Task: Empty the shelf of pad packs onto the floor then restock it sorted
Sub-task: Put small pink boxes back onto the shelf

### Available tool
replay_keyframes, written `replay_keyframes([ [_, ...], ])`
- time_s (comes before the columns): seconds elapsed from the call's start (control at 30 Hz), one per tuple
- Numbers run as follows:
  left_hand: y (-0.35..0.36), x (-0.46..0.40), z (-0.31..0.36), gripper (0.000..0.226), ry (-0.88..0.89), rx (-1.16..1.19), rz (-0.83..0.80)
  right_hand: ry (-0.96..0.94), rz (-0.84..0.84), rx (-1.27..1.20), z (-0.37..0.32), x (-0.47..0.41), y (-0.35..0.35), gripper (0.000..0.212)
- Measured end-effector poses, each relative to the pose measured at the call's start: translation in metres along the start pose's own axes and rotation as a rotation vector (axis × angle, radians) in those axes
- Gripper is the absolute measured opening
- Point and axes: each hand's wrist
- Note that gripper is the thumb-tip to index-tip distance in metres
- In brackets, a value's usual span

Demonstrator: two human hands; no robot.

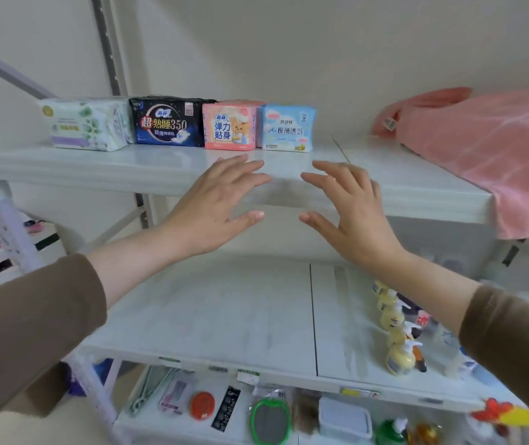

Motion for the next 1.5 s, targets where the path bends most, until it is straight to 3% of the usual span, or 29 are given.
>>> replay_keyframes([
  [0.23, 0.048, 0.066, 0.010, 0.057, 0.076, -0.040, -0.033, 0.073, -0.045, 0.001, -0.041, 0.054, 0.055, 0.052],
  [0.47, 0.137, 0.148, 0.019, 0.059, 0.097, 0.050, -0.211, 0.219, -0.202, -0.046, -0.081, 0.141, 0.132, 0.054],
  [0.9, 0.338, 0.266, 0.064, 0.061, 0.016, 0.287, -0.485, 0.397, -0.549, -0.203, -0.102, 0.321, 0.280, 0.063],
  [1.5, 0.667, 0.442, 0.110, 0.064, -0.005, 0.356, -0.890, 0.593, -0.953, -0.305, -0.109, 0.579, 0.550, 0.066],
])
Point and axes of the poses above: each hand's wrist, its own x-axis away from the middle knuckle, its own y-axis out of the palm, z = x × y, and after that the axes turned 13 degrees about -z, right-handed
